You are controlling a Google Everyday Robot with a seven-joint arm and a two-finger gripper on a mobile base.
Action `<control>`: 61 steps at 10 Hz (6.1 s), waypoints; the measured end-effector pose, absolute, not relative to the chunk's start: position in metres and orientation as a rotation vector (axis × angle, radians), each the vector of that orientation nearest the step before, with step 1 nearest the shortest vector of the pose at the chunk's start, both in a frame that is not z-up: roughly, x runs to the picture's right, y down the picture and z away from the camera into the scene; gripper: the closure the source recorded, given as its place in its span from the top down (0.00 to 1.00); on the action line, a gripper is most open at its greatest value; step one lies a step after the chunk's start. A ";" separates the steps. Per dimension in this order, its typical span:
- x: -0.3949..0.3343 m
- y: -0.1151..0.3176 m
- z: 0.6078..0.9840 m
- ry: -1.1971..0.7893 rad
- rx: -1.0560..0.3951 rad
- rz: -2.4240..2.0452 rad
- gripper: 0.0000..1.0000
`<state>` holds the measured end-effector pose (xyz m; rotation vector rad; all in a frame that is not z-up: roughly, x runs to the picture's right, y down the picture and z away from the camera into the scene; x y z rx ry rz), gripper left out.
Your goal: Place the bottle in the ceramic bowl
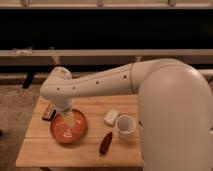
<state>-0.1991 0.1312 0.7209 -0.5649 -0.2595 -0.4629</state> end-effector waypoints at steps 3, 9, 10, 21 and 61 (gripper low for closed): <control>-0.199 0.131 0.721 -0.259 -0.564 -0.464 0.80; -0.234 0.063 0.775 -0.348 -0.428 -0.731 0.80; -0.243 0.050 0.786 -0.365 -0.406 -0.776 0.80; -0.319 -0.017 0.949 -0.321 -0.250 -1.329 0.80; -0.313 0.050 0.877 -0.155 -0.091 -1.524 0.00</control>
